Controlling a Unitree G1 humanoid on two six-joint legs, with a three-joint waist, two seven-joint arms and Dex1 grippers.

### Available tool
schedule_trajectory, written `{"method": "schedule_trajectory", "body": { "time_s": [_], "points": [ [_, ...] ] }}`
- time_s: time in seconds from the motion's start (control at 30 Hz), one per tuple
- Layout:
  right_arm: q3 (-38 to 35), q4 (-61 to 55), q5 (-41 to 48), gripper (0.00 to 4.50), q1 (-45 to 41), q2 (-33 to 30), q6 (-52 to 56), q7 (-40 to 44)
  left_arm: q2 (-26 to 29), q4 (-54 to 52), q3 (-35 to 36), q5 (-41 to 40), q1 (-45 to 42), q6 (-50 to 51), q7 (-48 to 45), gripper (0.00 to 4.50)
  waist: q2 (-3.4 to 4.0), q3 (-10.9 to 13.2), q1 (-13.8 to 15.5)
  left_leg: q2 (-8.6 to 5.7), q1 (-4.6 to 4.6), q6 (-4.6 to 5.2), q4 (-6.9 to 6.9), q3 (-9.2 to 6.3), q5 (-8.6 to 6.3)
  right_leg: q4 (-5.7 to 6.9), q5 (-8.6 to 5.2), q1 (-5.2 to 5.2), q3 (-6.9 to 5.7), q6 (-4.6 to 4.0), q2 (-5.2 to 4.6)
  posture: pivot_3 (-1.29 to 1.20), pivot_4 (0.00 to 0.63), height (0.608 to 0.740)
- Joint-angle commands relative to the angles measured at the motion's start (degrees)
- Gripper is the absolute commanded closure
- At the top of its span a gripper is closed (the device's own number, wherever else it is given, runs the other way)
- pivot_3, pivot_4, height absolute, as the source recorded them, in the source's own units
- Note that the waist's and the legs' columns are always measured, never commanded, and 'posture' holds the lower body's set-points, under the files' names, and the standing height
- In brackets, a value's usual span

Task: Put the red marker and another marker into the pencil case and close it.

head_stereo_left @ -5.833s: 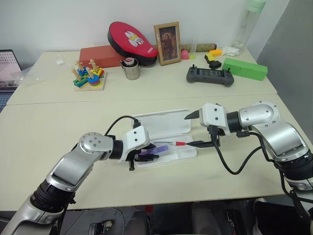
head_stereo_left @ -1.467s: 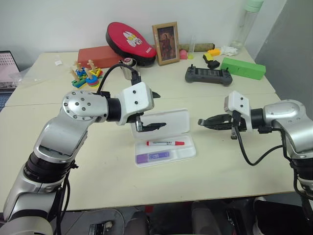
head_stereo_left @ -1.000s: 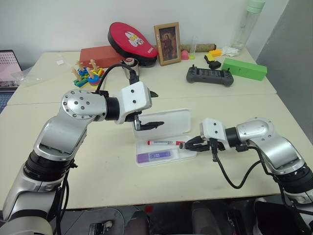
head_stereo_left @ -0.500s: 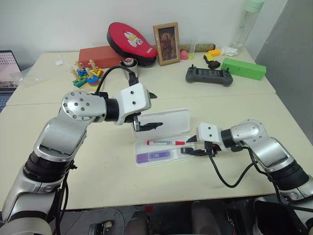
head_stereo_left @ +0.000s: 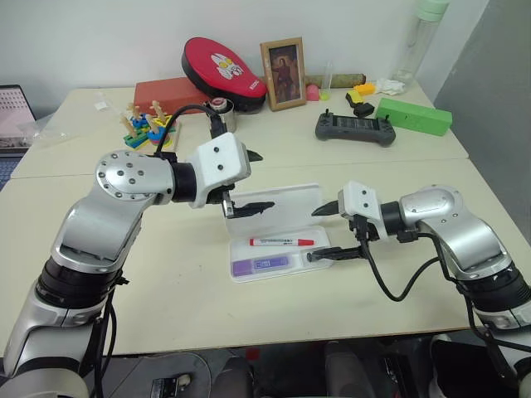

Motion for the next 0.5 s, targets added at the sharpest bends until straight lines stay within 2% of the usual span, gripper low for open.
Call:
{"method": "schedule_trajectory", "body": {
  "time_s": [0.03, 0.2, 0.3, 0.5],
  "points": [
    [-3.94, -2.27, 1.83, 0.08, -2.3, -1.8, 1.05, -0.33, 0.51, 2.97, 2.88, 1.19, -2.67, -0.35, 2.43, 0.0, 0.0, 0.0, 0.01, 0.0, 0.0, 0.0, 0.0, 0.0, 0.0, 0.0, 0.0, 0.0, -0.01, 0.0, 0.0, 0.0, 0.15, 0.74],
    [-5.17, -2.84, 2.99, 0.08, -2.82, -3.5, 2.02, -0.21, 0.18, 7.52, 4.37, 0.82, -4.58, -0.53, 3.72, 0.0, 0.0, 0.0, 0.0, 0.0, 0.01, 0.0, 0.01, -0.01, 0.0, 0.03, 0.01, 0.0, -0.02, 0.01, 0.0, 0.0, 0.15, 0.74],
    [-5.48, -2.43, 3.27, 0.58, -2.99, -3.6, 1.97, -1.06, -0.32, 10.92, 5.08, 1.2, -5.77, -0.86, 5.02, 0.0, 0.0, 0.0, -0.01, 0.0, 0.0, 0.0, 0.01, 0.0, 0.0, 0.02, 0.01, -0.01, -0.01, 0.01, 0.0, 0.0, 0.15, 0.74],
    [-5.79, -0.65, 3.54, 2.25, -4.83, -2.61, 1.99, -2.84, -0.82, 16.23, 5.01, 1.6, -6.61, -1.7, 6.19, 0.0, 0.0, 0.0, -0.04, 0.0, -0.01, 0.0, 0.02, -0.02, 0.0, 0.01, 0.01, -0.02, -0.03, 0.01, 0.0, 0.0, 0.15, 0.74]
  ]
}}
